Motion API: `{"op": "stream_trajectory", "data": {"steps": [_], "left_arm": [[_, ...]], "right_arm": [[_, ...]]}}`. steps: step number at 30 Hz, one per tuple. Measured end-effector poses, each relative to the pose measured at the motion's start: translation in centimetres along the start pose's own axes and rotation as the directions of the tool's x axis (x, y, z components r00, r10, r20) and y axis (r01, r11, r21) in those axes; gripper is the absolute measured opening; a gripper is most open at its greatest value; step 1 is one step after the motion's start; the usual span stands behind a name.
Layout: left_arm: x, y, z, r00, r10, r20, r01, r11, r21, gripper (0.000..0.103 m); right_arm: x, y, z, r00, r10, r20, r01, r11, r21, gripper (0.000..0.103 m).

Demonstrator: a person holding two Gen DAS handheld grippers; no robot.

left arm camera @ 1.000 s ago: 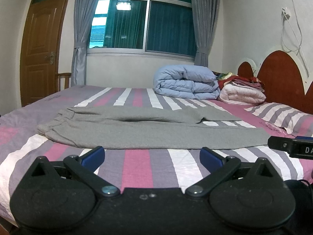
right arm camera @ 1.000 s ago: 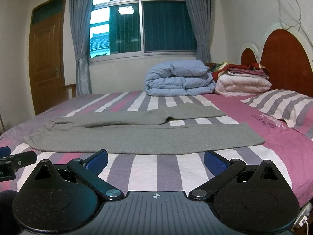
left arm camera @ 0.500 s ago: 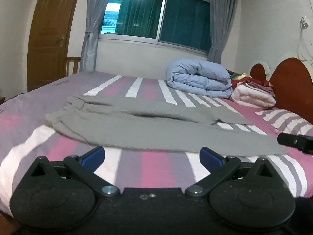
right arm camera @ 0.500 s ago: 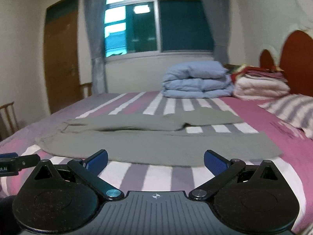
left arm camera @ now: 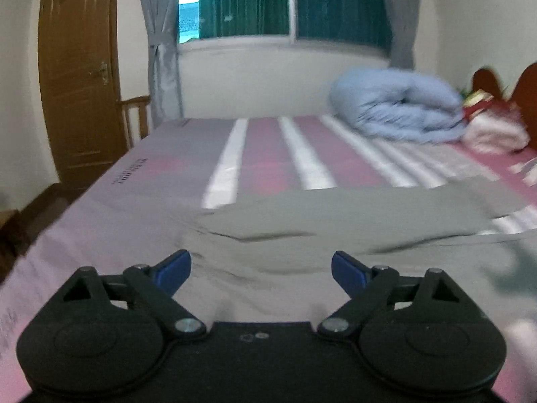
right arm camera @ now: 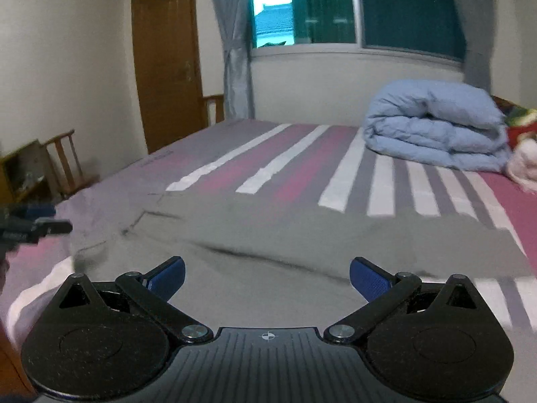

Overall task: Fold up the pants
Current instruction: 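Reach both tools to the sweatpants cuffs and close both grippers, then lift the cuffs with both grippers and fold them over toward the waistband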

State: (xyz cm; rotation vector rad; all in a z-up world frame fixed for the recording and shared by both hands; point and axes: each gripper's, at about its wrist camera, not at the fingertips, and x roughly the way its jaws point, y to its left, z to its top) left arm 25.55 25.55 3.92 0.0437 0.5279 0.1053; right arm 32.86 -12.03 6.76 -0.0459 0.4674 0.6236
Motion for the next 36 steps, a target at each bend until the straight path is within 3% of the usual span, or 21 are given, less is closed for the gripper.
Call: {"op": "stream_trajectory", "data": {"steps": [3,10,11,12,14,18,21,25,27,28,29,30,31,32,33,36], "left_arm": [[5.9,3.7,1.5,0.998,-0.034,-0.045,0.035,0.999,0.015,0.067],[16.8,8.4,3.0,0.985,-0.117,-0.128,0.116,0.993,-0.017,0.063],[18.0,8.5,3.0,0.982,-0.126,-0.142,0.126,0.992,-0.009,0.058],[19.3,8.7,3.1,0.977,-0.141,-0.159,0.141,0.990,-0.009,0.057],[21.7,9.1,3.2,0.968,-0.159,-0.192,0.161,0.987,-0.004,0.054],[25.5,10.2,3.6,0.954,-0.176,-0.242,0.178,0.984,-0.014,0.057],[26.6,11.0,3.6,0.954,-0.194,-0.228,0.197,0.980,-0.012,0.060],[28.2,11.9,3.3,0.939,-0.243,-0.243,0.239,0.970,-0.046,0.069],[28.7,12.0,3.5,0.933,-0.261,-0.249,0.259,0.965,-0.041,0.068],[28.8,11.9,3.6,0.931,-0.265,-0.249,0.268,0.963,-0.025,0.061],[28.9,11.7,3.7,0.925,-0.287,-0.250,0.294,0.956,-0.012,0.041],[28.9,11.5,4.0,0.917,-0.313,-0.248,0.322,0.947,-0.008,0.034],[28.7,11.1,4.1,0.921,-0.309,-0.236,0.321,0.947,0.010,0.022],[28.3,10.7,4.2,0.925,-0.309,-0.222,0.325,0.945,0.040,0.014],[27.8,10.4,4.3,0.930,-0.305,-0.205,0.323,0.944,0.062,0.011],[25.4,11.0,4.5,0.938,-0.324,-0.124,0.334,0.940,0.072,0.008]], "right_arm": [[7.1,-0.6,2.5,1.000,0.005,-0.029,-0.007,0.998,-0.059,0.103],[22.8,-1.6,5.2,0.988,0.067,-0.141,-0.092,0.980,-0.176,0.103],[24.8,-1.9,5.4,0.985,0.071,-0.154,-0.099,0.979,-0.179,0.100],[26.6,-2.1,5.6,0.982,0.082,-0.169,-0.112,0.978,-0.176,0.082],[29.7,-2.8,5.3,0.974,0.081,-0.210,-0.120,0.976,-0.180,0.063],[33.1,-4.3,4.5,0.959,0.105,-0.264,-0.158,0.969,-0.189,0.063],[35.0,-5.4,4.0,0.941,0.101,-0.321,-0.178,0.960,-0.217,0.063],[36.4,-6.1,3.9,0.916,0.123,-0.381,-0.226,0.945,-0.239,0.063],[37.0,-6.3,4.0,0.897,0.144,-0.418,-0.258,0.939,-0.229,0.063],[37.3,-6.3,4.0,0.890,0.149,-0.431,-0.270,0.934,-0.234,0.063],[37.4,-6.3,4.0,0.884,0.157,-0.441,-0.283,0.929,-0.237,0.063],[37.5,-6.3,4.0,0.877,0.167,-0.451,-0.295,0.927,-0.231,0.059],[37.5,-6.2,4.0,0.870,0.182,-0.457,-0.312,0.923,-0.227,0.051],[37.4,-6.1,4.1,0.870,0.182,-0.458,-0.311,0.923,-0.225,0.030],[37.0,-6.0,4.3,0.876,0.173,-0.451,-0.297,0.929,-0.221,0.008],[34.1,-5.5,5.3,0.911,0.167,-0.377,-0.265,0.938,-0.224,0.008]]}}
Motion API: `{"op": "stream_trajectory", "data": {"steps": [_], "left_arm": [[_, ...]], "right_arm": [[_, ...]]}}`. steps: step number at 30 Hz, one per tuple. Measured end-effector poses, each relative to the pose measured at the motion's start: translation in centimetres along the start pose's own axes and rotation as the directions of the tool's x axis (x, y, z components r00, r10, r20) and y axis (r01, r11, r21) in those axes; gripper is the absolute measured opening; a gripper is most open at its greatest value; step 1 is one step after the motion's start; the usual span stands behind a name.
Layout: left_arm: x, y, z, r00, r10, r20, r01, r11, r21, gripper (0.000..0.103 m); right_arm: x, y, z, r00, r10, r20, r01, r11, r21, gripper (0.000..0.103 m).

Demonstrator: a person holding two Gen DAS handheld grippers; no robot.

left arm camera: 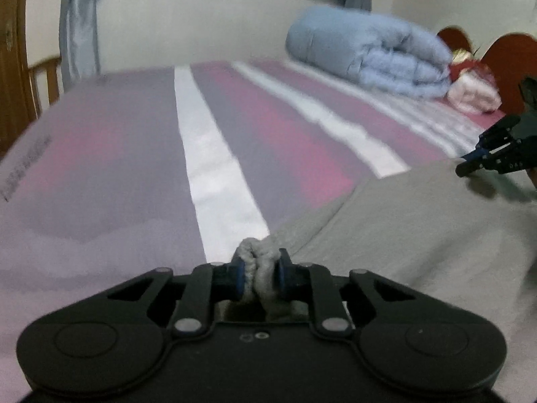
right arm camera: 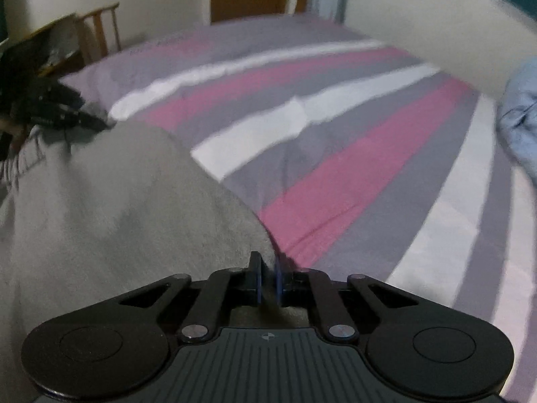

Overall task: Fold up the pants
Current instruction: 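Lift the cuffs with both grippers and fold them over toward the waistband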

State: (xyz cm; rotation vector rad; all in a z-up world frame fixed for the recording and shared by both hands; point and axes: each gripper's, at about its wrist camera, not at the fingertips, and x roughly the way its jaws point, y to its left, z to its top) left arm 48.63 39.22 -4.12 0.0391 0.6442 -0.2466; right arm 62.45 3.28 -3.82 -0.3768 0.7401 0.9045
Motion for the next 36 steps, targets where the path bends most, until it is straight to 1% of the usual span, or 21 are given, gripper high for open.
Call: {"op": "stream_trajectory", "data": {"steps": [2,4,7,10,13,16,18,20,21,22,23,24,25,26,28,30,32,33,34,35,36], "left_arm": [[-2.9,0.0,0.0,0.996,-0.019,0.091,0.021,1.000,-0.018,0.008],[-5.6,-0.6,0.1,0.987,-0.033,0.156,0.036,0.999,-0.012,0.008],[-9.7,-1.9,0.0,0.975,-0.059,0.214,0.054,0.998,0.031,0.008],[-13.4,-3.7,-0.9,0.968,-0.073,0.240,0.053,0.995,0.088,0.008],[-16.2,-6.1,-2.3,0.967,-0.073,0.245,0.037,0.988,0.149,0.008],[-18.5,-8.4,-5.3,0.974,-0.066,0.216,0.024,0.981,0.193,0.009],[-19.2,-9.2,-7.5,0.981,-0.063,0.183,0.034,0.987,0.157,0.012],[-19.6,-9.9,-10.0,0.992,-0.012,0.124,0.001,0.996,0.090,0.031],[-19.7,-10.1,-11.3,0.995,0.015,0.103,-0.018,1.000,0.025,0.037],[-19.8,-10.2,-12.2,0.996,0.026,0.081,-0.024,0.999,-0.022,0.050],[-20.0,-10.6,-13.4,0.996,0.078,0.044,-0.075,0.995,-0.066,0.061],[-20.4,-11.0,-14.3,0.990,0.137,0.022,-0.134,0.985,-0.107,0.064],[-21.0,-11.2,-15.5,0.986,0.168,0.011,-0.163,0.972,-0.172,0.066],[-21.8,-11.4,-16.4,0.986,0.166,0.008,-0.159,0.960,-0.232,0.066],[-23.4,-11.7,-17.8,0.984,0.173,0.032,-0.150,0.918,-0.368,0.064],[-24.6,-11.9,-18.5,0.986,0.145,0.077,-0.090,0.868,-0.488,0.063],[-24.9,-11.8,-18.7,0.986,0.102,0.129,-0.006,0.804,-0.594,0.061],[-24.7,-11.3,-18.8,0.986,0.072,0.150,0.041,0.770,-0.637,0.060],[-24.2,-11.0,-18.6,0.985,0.046,0.166,0.078,0.740,-0.669,0.055],[-23.5,-10.7,-18.3,0.985,0.029,0.168,0.097,0.714,-0.693,0.052],[-22.8,-10.5,-18.1,0.986,0.025,0.167,0.101,0.704,-0.703,0.052]], "right_arm": [[-3.0,1.4,0.1,0.999,0.002,0.052,-0.001,1.000,-0.017,0.007],[-6.2,3.4,0.1,0.996,-0.012,0.091,0.017,0.998,-0.056,0.007],[-10.9,7.1,-0.1,0.990,-0.054,0.132,0.072,0.987,-0.141,0.007],[-15.3,11.0,-1.3,0.981,-0.090,0.171,0.123,0.973,-0.193,0.007],[-18.5,15.7,-3.8,0.977,-0.108,0.184,0.153,0.954,-0.256,0.007],[-19.9,19.9,-7.2,0.977,-0.127,0.169,0.171,0.944,-0.282,0.007],[-20.1,22.4,-10.0,0.978,-0.140,0.152,0.178,0.944,-0.279,0.007],[-19.5,24.8,-13.2,0.980,-0.154,0.125,0.180,0.954,-0.239,0.007],[-19.1,25.5,-14.7,0.982,-0.161,0.099,0.178,0.962,-0.208,0.014],[-18.9,26.2,-16.2,0.983,-0.163,0.087,0.174,0.974,-0.146,0.021],[-19.1,26.7,-17.5,0.980,-0.167,0.105,0.177,0.980,-0.088,0.042],[-19.6,27.1,-18.8,0.973,-0.191,0.132,0.195,0.981,-0.020,0.066],[-20.0,27.4,-19.7,0.968,-0.204,0.149,0.201,0.979,0.033,0.074],[-20.7,27.5,-20.5,0.965,-0.202,0.165,0.188,0.977,0.098,0.076],[-21.9,27.5,-21.8,0.960,-0.199,0.199,0.154,0.963,0.220,0.076],[-22.6,26.9,-22.2,0.950,-0.214,0.226,0.131,0.934,0.331,0.076],[-23.0,25.7,-22.3,0.944,-0.224,0.243,0.099,0.894,0.437,0.075],[-22.8,24.9,-22.0,0.944,-0.226,0.241,0.083,0.868,0.490,0.073],[-22.8,24.3,-21.8,0.944,-0.223,0.242,0.063,0.843,0.534,0.069],[-22.5,23.8,-21.6,0.945,-0.222,0.240,0.043,0.813,0.581,0.065],[-22.2,23.0,-21.3,0.947,-0.222,0.231,0.037,0.791,0.611,0.063]]}}
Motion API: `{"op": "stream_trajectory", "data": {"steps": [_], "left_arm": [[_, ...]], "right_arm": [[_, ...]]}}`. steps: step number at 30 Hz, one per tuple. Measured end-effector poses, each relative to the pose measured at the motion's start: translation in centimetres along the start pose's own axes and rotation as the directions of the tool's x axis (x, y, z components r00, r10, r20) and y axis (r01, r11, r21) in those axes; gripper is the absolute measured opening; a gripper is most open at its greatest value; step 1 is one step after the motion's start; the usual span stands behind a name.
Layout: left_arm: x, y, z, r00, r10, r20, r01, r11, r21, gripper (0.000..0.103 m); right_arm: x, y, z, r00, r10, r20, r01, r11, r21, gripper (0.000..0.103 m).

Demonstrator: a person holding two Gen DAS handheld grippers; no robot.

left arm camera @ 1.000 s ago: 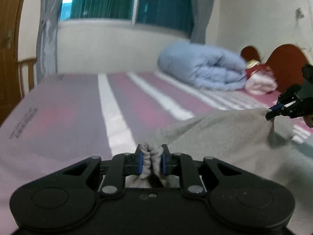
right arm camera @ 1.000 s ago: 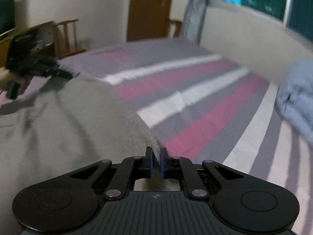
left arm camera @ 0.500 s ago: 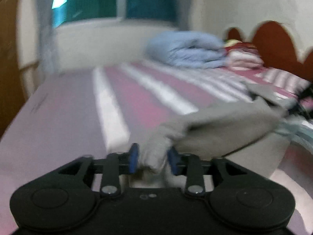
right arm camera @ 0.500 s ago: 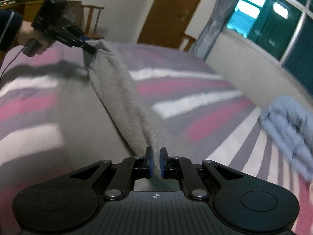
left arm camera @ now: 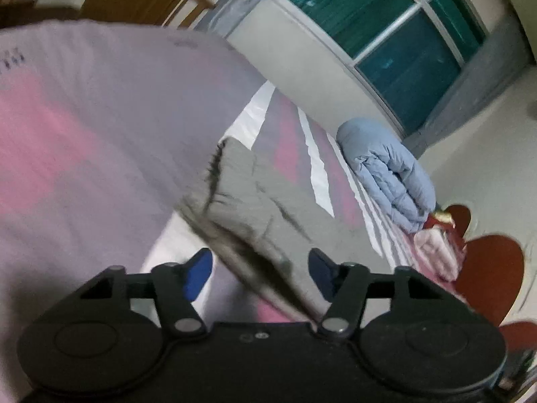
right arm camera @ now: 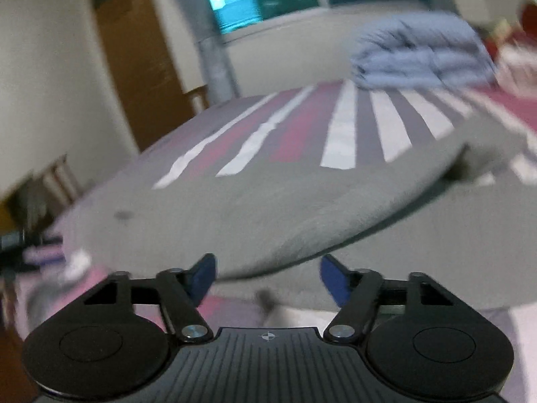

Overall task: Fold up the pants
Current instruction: 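Lift the cuffs with both grippers and fold them over toward the waistband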

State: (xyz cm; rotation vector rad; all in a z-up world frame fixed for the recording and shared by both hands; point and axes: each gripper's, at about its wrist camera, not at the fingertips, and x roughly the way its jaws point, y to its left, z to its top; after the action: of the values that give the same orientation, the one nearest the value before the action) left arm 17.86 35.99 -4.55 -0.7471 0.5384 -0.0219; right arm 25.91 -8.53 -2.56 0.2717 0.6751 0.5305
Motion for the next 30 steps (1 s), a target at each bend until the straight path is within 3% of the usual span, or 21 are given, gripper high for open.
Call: {"op": "stream_trajectory", "data": {"steps": [8,11,12,13,14,16,18,20,21,23,25,26,27,30], "left_arm": [[2.5,0.9,-0.5,1.000,0.012,-0.014,-0.013,0.994,-0.104,0.047],[2.9,1.2,-0.4,0.999,0.021,-0.033,-0.026,0.988,-0.150,0.035],[3.2,1.2,-0.1,0.998,0.032,-0.045,-0.039,0.987,-0.157,0.030],[3.5,1.0,0.4,0.998,0.040,-0.055,-0.047,0.989,-0.139,0.023],[3.6,0.4,1.1,0.998,0.033,-0.050,-0.039,0.994,-0.104,0.022],[2.7,-1.4,2.7,0.999,-0.037,0.014,0.037,0.999,-0.013,0.020],[0.8,-2.6,3.9,0.981,-0.158,0.113,0.152,0.987,0.058,0.018],[-0.2,-2.8,4.6,0.972,-0.184,0.146,0.168,0.979,0.115,0.019],[0.0,-2.4,4.7,0.982,-0.149,0.119,0.134,0.983,0.125,0.019],[1.9,-0.3,4.0,0.999,-0.039,0.016,0.038,0.996,0.084,0.018],[3.9,2.1,2.1,0.994,0.057,-0.096,-0.053,0.998,0.044,0.018],[3.9,2.7,1.3,0.993,0.059,-0.101,-0.055,0.998,0.043,0.018],[3.5,3.1,1.0,0.996,0.042,-0.084,-0.040,0.999,0.027,0.018],[3.2,3.9,0.7,0.997,0.024,-0.069,-0.025,1.000,-0.003,0.018]], "right_arm": [[2.9,-3.2,1.9,0.996,-0.039,-0.075,0.058,0.961,0.271,0.061],[4.6,-4.5,2.8,0.993,-0.041,-0.115,0.079,0.932,0.353,0.059],[5.1,-4.8,3.2,0.992,-0.037,-0.121,0.079,0.930,0.360,0.027],[5.5,-5.3,3.4,0.991,-0.027,-0.134,0.077,0.922,0.378,0.011],[5.6,-5.7,4.0,0.993,-0.007,-0.121,0.055,0.918,0.393,0.012],[3.6,-5.2,5.4,1.000,0.029,-0.002,-0.026,0.936,0.352,0.011],[0.0,-3.9,6.7,0.982,0.079,0.172,-0.125,0.953,0.276,0.011],[-2.4,-3.2,6.7,0.961,0.095,0.260,-0.156,0.962,0.223,0.011],[-3.0,-3.2,6.2,0.957,0.093,0.275,-0.155,0.964,0.215,0.011],[-2.1,-3.6,3.9,0.975,0.069,0.213,-0.110,0.977,0.185,0.011],[1.4,-4.3,0.9,1.000,0.013,0.002,-0.013,0.979,0.203,0.011],[2.8,-5.1,-0.6,0.996,0.001,-0.094,0.022,0.970,0.243,0.011],[2.3,-5.8,-1.3,0.999,0.027,-0.041,-0.014,0.960,0.280,0.011],[1.6,-6.3,-1.7,0.999,0.030,-0.033,-0.019,0.961,0.276,0.011]]}}
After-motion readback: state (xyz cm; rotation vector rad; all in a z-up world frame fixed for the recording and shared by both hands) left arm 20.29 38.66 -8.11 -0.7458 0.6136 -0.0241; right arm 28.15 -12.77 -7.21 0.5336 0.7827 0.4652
